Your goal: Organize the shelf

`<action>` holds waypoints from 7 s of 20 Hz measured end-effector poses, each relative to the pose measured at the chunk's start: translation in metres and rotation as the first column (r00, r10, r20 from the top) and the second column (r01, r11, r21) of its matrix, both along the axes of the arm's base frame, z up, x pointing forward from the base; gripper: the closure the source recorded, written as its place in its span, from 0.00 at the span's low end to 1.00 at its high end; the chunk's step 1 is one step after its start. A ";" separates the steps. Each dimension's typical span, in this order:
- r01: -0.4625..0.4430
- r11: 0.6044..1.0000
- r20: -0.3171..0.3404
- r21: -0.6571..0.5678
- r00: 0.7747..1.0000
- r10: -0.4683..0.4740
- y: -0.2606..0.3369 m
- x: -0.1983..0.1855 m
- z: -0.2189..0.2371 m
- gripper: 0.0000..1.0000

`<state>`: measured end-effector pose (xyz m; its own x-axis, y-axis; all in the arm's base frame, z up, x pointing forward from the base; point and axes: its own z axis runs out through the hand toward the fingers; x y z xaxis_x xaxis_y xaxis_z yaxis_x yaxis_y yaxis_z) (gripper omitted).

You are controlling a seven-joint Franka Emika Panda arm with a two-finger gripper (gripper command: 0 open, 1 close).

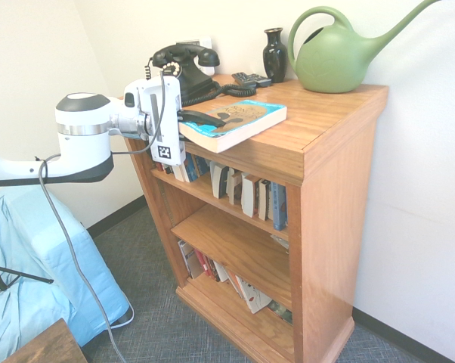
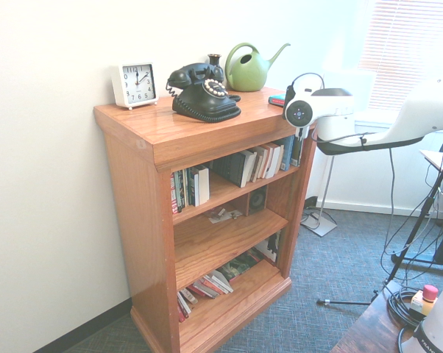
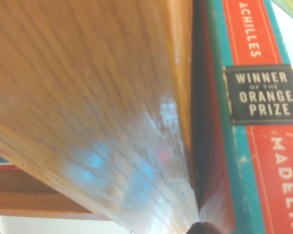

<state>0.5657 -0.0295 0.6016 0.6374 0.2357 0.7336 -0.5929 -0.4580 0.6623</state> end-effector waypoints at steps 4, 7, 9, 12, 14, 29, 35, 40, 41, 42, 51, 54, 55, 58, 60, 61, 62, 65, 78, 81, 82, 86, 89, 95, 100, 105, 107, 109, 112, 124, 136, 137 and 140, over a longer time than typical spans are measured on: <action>-0.016 0.999 0.079 0.052 0.997 0.012 0.011 -0.007 0.016 1.00; -0.017 0.996 0.142 0.090 0.990 0.004 0.019 -0.021 0.037 1.00; -0.001 0.993 0.175 0.118 0.984 -0.020 0.018 -0.032 0.049 1.00; 0.024 0.984 0.209 0.178 0.976 -0.062 0.015 -0.055 0.055 1.00; 0.031 0.975 0.225 0.221 0.971 -0.082 0.014 -0.075 0.055 1.00; -0.074 0.773 0.258 0.631 0.959 -0.119 0.017 -0.225 0.003 1.00; -0.102 0.684 0.195 0.722 0.979 -0.060 0.047 -0.234 -0.060 1.00; -0.123 0.643 0.171 0.756 0.985 -0.012 0.074 -0.226 -0.099 1.00; -0.128 0.634 0.168 0.763 0.986 -0.004 0.078 -0.222 -0.104 1.00; -0.133 0.627 0.167 0.767 0.986 0.005 0.081 -0.217 -0.110 1.00; -0.191 0.519 0.179 0.833 0.981 0.072 0.125 -0.176 -0.161 1.00; -0.217 0.486 0.195 0.847 0.976 0.095 0.134 -0.161 -0.168 1.00; -0.227 0.475 0.203 0.850 0.974 0.102 0.136 -0.156 -0.169 1.00; -0.247 0.441 0.220 0.863 0.969 0.114 0.139 -0.139 -0.171 1.00; -0.253 0.419 0.224 0.872 0.967 0.118 0.141 -0.128 -0.174 1.00; -0.253 0.408 0.225 0.877 0.967 0.117 0.143 -0.124 -0.175 1.00; -0.254 0.394 0.226 0.883 0.967 0.118 0.145 -0.120 -0.177 1.00; -0.247 0.372 0.219 0.895 0.969 0.117 0.151 -0.108 -0.181 1.00; -0.229 0.245 0.222 0.942 0.973 0.057 0.163 -0.050 -0.170 1.00; -0.221 0.220 0.215 0.950 0.975 0.051 0.164 -0.040 -0.169 1.00; -0.220 0.211 0.214 0.953 0.976 0.050 0.165 -0.036 -0.168 1.00; -0.219 0.192 0.213 0.957 0.976 0.056 0.171 -0.021 -0.163 1.00; -0.209 0.188 0.202 0.960 0.978 0.060 0.175 -0.010 -0.167 1.00; -0.218 0.203 0.207 0.955 0.976 0.074 0.175 0.013 -0.173 1.00; -0.231 0.214 0.219 0.949 0.972 0.081 0.181 0.021 -0.174 1.00; -0.233 0.216 0.221 0.948 0.972 0.078 0.192 0.032 -0.174 1.00; -0.239 0.215 0.228 0.947 0.971 0.076 0.190 0.039 -0.173 1.00; -0.239 0.212 0.228 0.948 0.971 0.071 0.190 0.042 -0.174 1.00; -0.239 0.212 0.229 0.948 0.971 0.069 0.190 0.042 -0.174 0.00; -0.241 0.219 0.229 0.945 0.970 0.078 0.191 0.041 -0.175 0.00; -0.259 0.218 0.238 0.941 0.964 0.115 0.181 0.000 -0.182 0.00; -0.260 0.216 0.240 0.941 0.964 0.112 0.177 -0.007 -0.182 0.00; -0.253 0.210 0.236 0.944 0.966 0.102 0.168 -0.027 -0.185 0.00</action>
